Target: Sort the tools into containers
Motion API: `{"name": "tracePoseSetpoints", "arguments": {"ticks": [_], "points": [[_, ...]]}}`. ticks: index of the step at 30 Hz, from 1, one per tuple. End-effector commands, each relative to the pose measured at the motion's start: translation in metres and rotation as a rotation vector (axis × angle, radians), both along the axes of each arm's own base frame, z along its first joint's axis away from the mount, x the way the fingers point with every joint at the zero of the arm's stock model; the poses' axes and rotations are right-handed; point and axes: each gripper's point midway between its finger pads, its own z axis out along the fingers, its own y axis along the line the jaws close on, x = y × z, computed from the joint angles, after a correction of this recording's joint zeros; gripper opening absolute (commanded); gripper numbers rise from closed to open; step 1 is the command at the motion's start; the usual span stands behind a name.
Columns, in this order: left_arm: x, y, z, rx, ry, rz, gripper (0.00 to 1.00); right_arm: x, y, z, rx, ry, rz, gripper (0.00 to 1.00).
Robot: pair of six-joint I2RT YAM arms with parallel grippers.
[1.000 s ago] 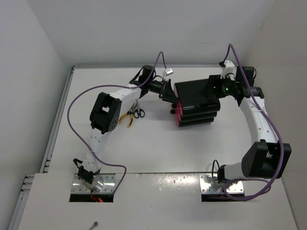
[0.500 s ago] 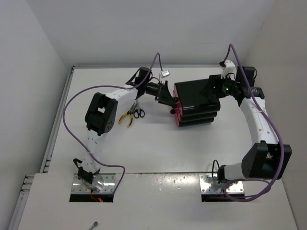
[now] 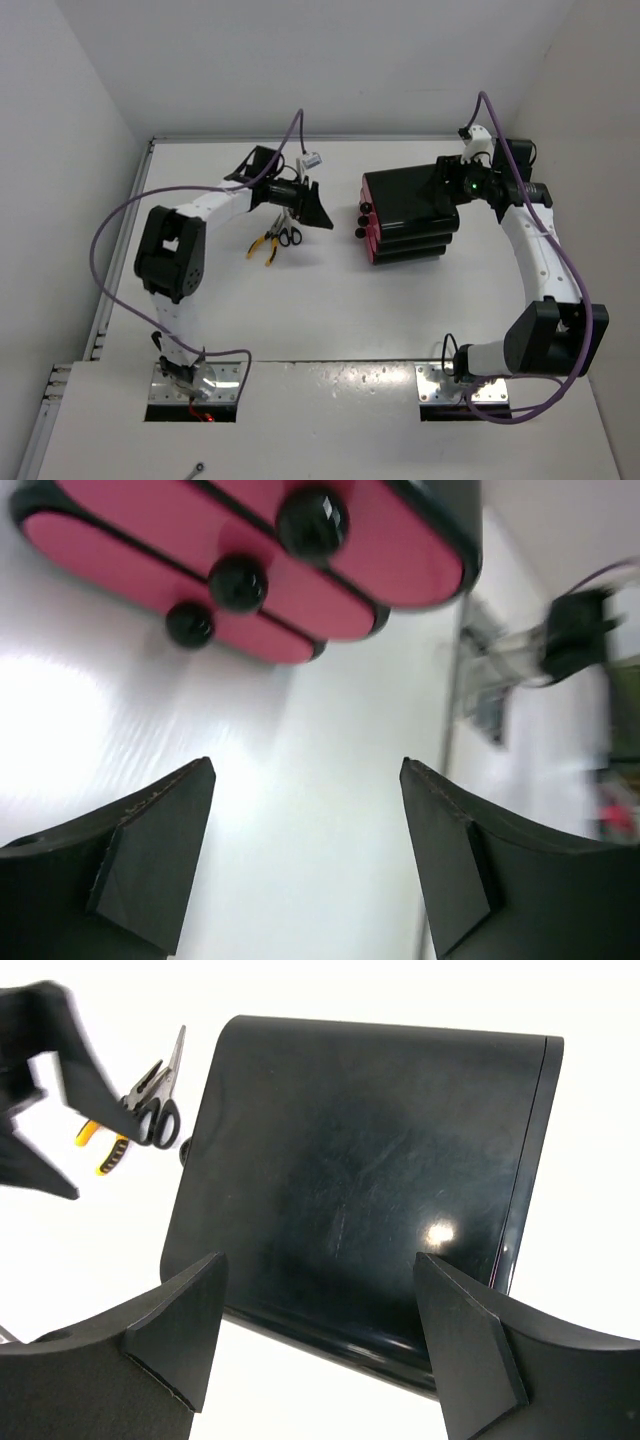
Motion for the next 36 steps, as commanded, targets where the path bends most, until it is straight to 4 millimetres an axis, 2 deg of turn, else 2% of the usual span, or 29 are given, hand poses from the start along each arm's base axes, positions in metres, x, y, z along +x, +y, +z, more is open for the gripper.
{"name": "tracePoseSetpoints", "arguments": {"ticks": [1,2,3,4,5,7,9,10,12,15,16,19,25,27,32,34,35,36], "points": [[-0.011,0.026,0.007,0.1,-0.378,-0.039,0.81,0.001,0.003,0.015,-0.002,-0.057,0.013,0.75],[-0.017,0.031,-0.012,0.13,-0.447,-0.035,0.79,0.0,0.005,0.016,0.003,-0.057,0.021,0.75],[-0.024,0.03,0.006,0.117,-0.551,-0.028,0.79,0.0,0.005,0.016,0.003,-0.057,0.021,0.75],[-0.028,0.031,0.007,0.119,-0.61,-0.017,0.79,0.0,0.005,0.016,0.003,-0.057,0.021,0.75],[-0.022,0.03,0.012,0.131,-0.714,0.005,0.78,0.0,0.004,0.016,-0.003,-0.062,0.025,0.75],[-0.035,0.023,-0.001,0.139,-0.714,-0.044,0.78,-0.001,0.004,0.019,-0.004,-0.071,0.025,0.75],[-0.031,0.016,0.006,0.116,-0.759,-0.057,0.74,-0.002,0.005,0.015,-0.003,-0.062,0.025,0.75],[-0.031,0.014,0.0,0.109,-0.767,-0.077,0.72,-0.002,0.005,0.015,-0.003,-0.062,0.025,0.75],[-0.029,0.004,0.006,0.072,-0.831,-0.128,0.69,-0.002,0.005,0.015,-0.003,-0.062,0.025,0.75],[-0.019,-0.007,0.001,0.057,-0.835,-0.142,0.69,-0.002,0.005,0.015,-0.003,-0.062,0.025,0.75],[-0.015,-0.015,0.007,0.045,-0.857,-0.147,0.69,-0.001,0.003,0.012,-0.008,-0.052,0.018,0.75],[-0.005,-0.026,0.004,0.035,-0.882,-0.173,0.68,-0.001,0.003,0.011,-0.008,-0.052,0.018,0.75],[0.003,-0.053,0.003,0.003,-0.892,-0.214,0.68,0.003,0.0,0.003,-0.024,-0.036,0.009,0.75],[-0.002,-0.065,-0.006,-0.003,-0.878,-0.241,0.68,0.003,0.0,0.003,-0.024,-0.036,0.009,0.75],[0.007,-0.076,-0.008,-0.008,-0.86,-0.211,0.68,0.002,-0.002,0.004,-0.043,-0.035,0.012,0.75],[0.012,-0.078,-0.015,0.001,-0.851,-0.201,0.68,0.002,-0.003,0.003,-0.049,-0.04,0.017,0.75],[0.014,-0.079,-0.01,-0.005,-0.854,-0.195,0.68,0.002,-0.003,0.003,-0.049,-0.04,0.017,0.75],[0.012,-0.084,-0.016,-0.006,-0.849,-0.205,0.68,0.002,-0.003,0.003,-0.049,-0.04,0.017,0.75]]}}
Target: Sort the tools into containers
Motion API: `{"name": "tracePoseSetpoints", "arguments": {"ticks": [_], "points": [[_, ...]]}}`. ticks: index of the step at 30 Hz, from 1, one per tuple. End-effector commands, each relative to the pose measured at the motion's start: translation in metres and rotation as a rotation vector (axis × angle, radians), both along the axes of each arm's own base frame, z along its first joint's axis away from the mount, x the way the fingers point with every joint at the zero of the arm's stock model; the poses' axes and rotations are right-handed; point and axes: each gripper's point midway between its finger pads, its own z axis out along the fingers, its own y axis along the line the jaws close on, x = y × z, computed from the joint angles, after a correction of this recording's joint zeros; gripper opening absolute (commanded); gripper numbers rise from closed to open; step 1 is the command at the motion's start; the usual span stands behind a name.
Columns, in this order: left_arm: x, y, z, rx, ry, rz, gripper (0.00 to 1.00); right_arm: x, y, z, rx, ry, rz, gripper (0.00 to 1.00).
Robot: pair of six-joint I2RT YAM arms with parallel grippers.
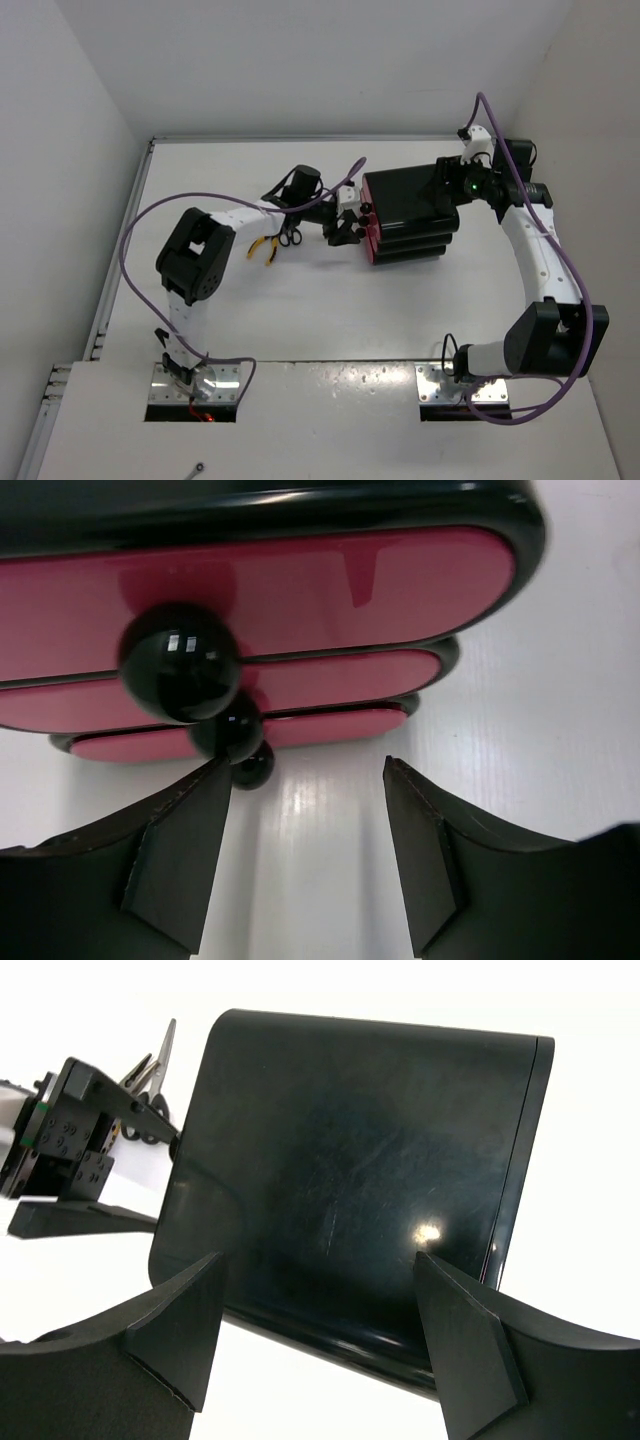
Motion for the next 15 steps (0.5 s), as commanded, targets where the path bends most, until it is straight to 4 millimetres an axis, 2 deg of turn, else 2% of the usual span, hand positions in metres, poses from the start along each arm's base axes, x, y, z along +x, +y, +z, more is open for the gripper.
{"name": "tracePoseSetpoints", "arguments": {"ticks": [1,4,6,8,11,12,13,15], "points": [[0.015,-0.018,0.022,-0.066,-0.088,-0.019,0.68,0.003,0.0,0.005,-0.021,-0.031,0.011,0.75],[0.024,-0.021,0.027,-0.074,-0.11,0.001,0.69,0.004,0.0,0.002,-0.02,-0.021,0.011,0.75],[0.029,-0.022,0.021,-0.066,-0.099,0.016,0.69,0.004,0.0,0.002,-0.02,-0.021,0.011,0.75],[0.033,-0.025,0.03,-0.078,-0.118,0.017,0.69,0.004,0.0,0.002,-0.02,-0.021,0.011,0.75],[0.034,-0.026,0.021,-0.071,-0.095,0.02,0.69,0.004,-0.001,0.001,-0.026,-0.021,0.004,0.75],[0.033,-0.031,0.026,-0.082,-0.111,0.011,0.69,0.005,-0.002,-0.002,-0.032,-0.016,0.009,0.75],[0.034,-0.031,0.022,-0.077,-0.104,0.011,0.69,0.005,-0.002,-0.002,-0.032,-0.016,0.009,0.75],[0.039,-0.032,0.026,-0.08,-0.116,0.033,0.69,0.005,-0.002,-0.002,-0.032,-0.016,0.009,0.75]]}}
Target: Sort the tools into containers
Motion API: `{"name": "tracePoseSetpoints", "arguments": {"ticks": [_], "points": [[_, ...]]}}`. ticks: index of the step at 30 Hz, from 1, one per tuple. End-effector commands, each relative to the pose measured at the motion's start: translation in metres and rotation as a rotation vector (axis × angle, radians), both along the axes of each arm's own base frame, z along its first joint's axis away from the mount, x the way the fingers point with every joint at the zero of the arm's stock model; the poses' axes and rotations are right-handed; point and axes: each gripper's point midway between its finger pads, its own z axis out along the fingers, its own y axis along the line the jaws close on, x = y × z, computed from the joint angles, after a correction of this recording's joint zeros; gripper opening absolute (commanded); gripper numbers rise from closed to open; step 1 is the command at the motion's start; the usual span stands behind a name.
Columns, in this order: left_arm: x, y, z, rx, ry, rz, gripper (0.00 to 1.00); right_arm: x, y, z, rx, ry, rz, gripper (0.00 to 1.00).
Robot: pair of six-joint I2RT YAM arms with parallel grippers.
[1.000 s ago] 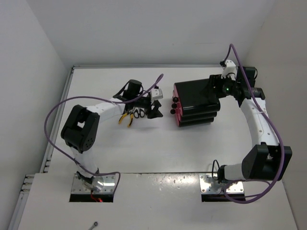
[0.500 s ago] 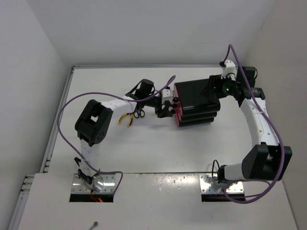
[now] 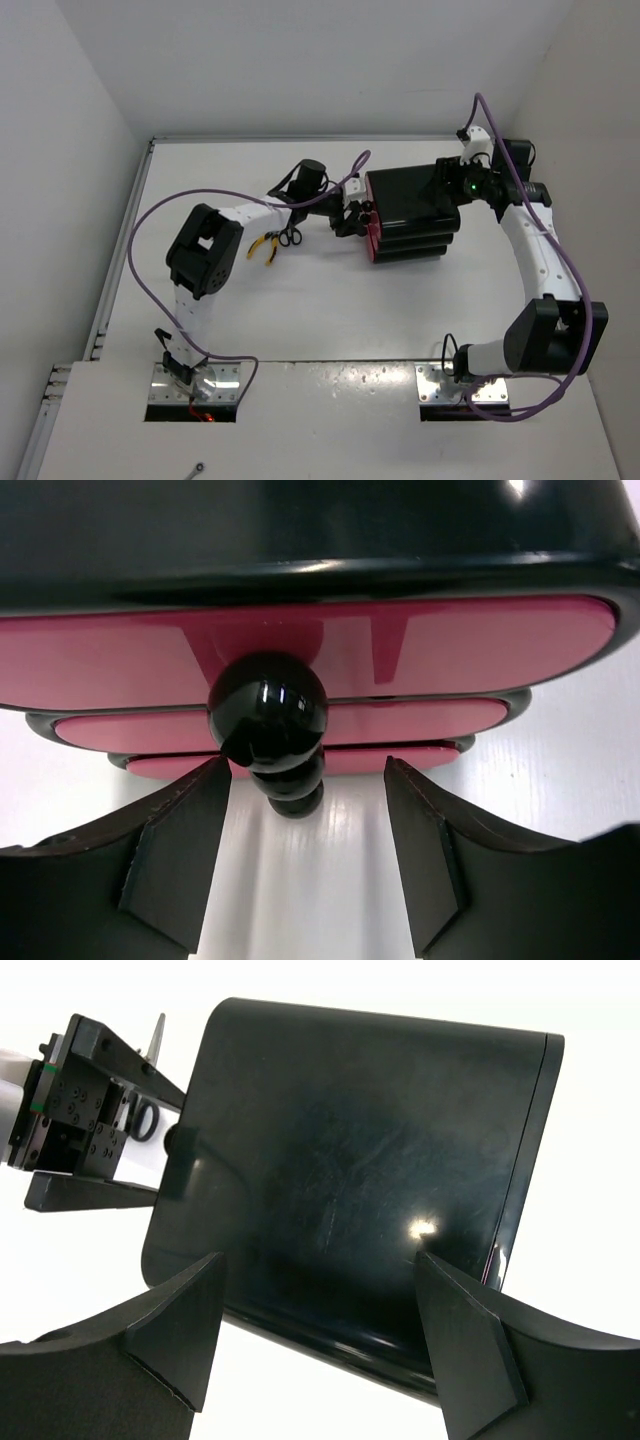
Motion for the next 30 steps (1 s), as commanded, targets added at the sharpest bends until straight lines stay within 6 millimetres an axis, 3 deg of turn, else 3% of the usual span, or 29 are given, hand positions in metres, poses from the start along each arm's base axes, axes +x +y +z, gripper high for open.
{"name": "tracePoseSetpoints", "arguments": {"ticks": [1,8,18,21,24,30], "points": [[0.009,-0.015,0.017,-0.048,-0.074,-0.016,0.69,0.004,0.001,0.002,-0.017,-0.023,0.013,0.75],[0.014,-0.024,0.02,-0.057,-0.071,-0.011,0.6,0.006,0.0,0.0,-0.017,-0.023,0.013,0.75],[0.012,-0.02,0.004,-0.02,-0.053,-0.011,0.26,0.006,0.0,0.0,-0.017,-0.023,0.013,0.75],[0.009,-0.018,0.01,-0.02,-0.064,-0.014,0.17,0.006,0.0,0.0,-0.017,-0.023,0.013,0.75],[0.003,-0.008,-0.004,0.005,-0.028,-0.006,0.11,0.006,0.0,0.0,-0.017,-0.023,0.013,0.75],[0.002,0.022,-0.004,0.024,-0.022,0.022,0.09,0.006,0.0,0.0,-0.017,-0.023,0.013,0.75]]}}
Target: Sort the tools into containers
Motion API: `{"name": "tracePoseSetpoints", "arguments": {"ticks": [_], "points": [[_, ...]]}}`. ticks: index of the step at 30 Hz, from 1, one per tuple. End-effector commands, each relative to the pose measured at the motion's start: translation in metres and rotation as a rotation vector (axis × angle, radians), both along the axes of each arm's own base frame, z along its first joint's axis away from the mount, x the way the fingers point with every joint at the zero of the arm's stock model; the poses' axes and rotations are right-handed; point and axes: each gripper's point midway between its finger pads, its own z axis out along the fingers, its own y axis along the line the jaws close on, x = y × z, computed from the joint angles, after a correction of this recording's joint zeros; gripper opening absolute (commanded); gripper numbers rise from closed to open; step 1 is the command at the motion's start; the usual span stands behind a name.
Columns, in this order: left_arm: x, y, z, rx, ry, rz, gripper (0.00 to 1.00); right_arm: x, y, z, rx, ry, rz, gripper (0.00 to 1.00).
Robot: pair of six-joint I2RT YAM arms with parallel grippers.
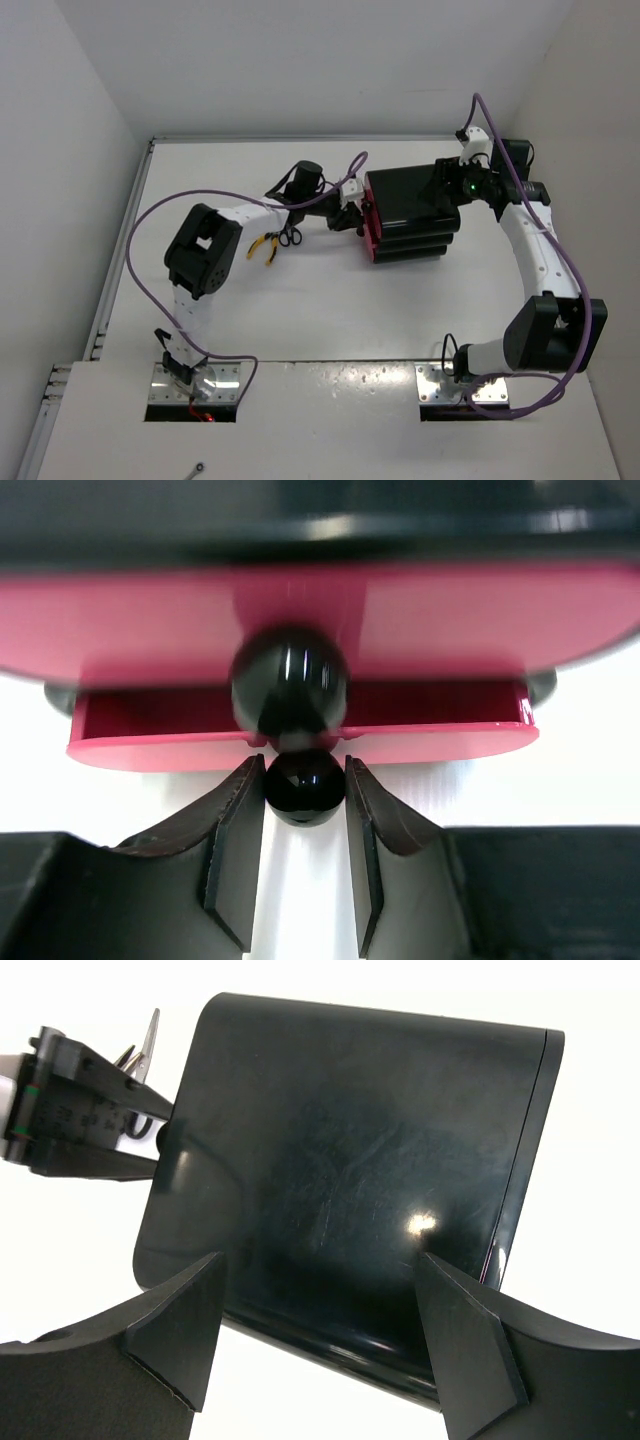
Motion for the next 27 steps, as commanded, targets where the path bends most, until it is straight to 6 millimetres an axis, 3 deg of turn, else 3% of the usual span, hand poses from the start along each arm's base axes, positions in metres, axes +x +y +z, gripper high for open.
{"name": "tracePoseSetpoints", "arguments": {"ticks": [1,3,4,13,22,25,27], "points": [[-0.006,0.024,-0.003,0.033,0.0,-0.004,0.09,0.004,0.001,0.006,-0.011,-0.033,0.011,0.75],[-0.007,0.03,0.006,0.03,-0.015,0.002,0.07,0.004,0.001,0.006,-0.011,-0.033,0.011,0.75],[-0.01,0.033,-0.001,0.044,-0.002,-0.002,0.07,0.005,0.001,0.003,-0.011,-0.033,0.011,0.75],[-0.025,0.065,0.0,0.072,0.005,0.015,0.07,0.003,0.002,0.007,-0.005,-0.04,0.006,0.75],[-0.019,0.089,0.006,0.081,-0.012,0.054,0.07,0.002,0.004,0.011,0.006,-0.045,0.008,0.75],[-0.019,0.089,0.001,0.085,-0.002,0.053,0.14,0.0,0.004,0.01,0.007,-0.036,0.008,0.75],[-0.01,0.085,0.008,0.073,-0.004,0.076,0.32,0.0,0.004,0.01,0.007,-0.036,0.008,0.75]]}}
